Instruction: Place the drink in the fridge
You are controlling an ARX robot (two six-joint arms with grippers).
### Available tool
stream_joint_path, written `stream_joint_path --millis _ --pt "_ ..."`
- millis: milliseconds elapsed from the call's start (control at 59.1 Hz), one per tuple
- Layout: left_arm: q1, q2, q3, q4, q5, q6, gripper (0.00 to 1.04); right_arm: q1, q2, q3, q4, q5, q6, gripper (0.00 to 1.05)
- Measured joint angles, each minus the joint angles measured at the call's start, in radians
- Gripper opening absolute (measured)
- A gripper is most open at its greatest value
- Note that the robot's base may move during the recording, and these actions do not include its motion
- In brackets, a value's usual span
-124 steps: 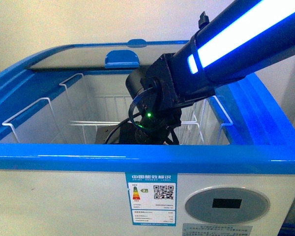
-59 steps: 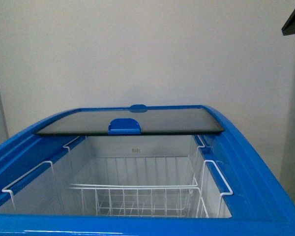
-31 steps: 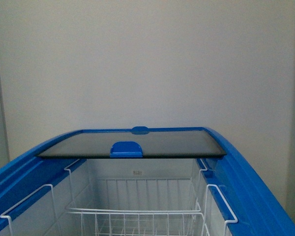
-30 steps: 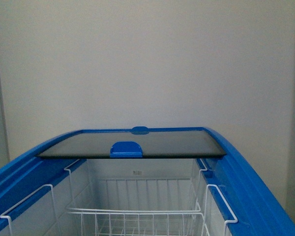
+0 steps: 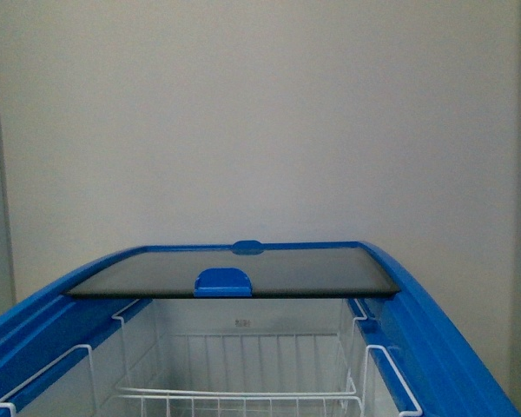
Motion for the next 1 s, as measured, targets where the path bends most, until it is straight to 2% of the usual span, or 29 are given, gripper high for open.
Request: stream_joint_path --millis 627,999 --pt "0.0 0.0 0.0 0.0 0.0 0.0 0.03 0.0 -0.273 -0.122 -0.137 -0.002 0.001 0.03" --pt "0.0 0.0 0.0 0.0 0.0 0.0 0.03 0.0 -0.397 -0.122 -0.251 0.0 0.0 0.03"
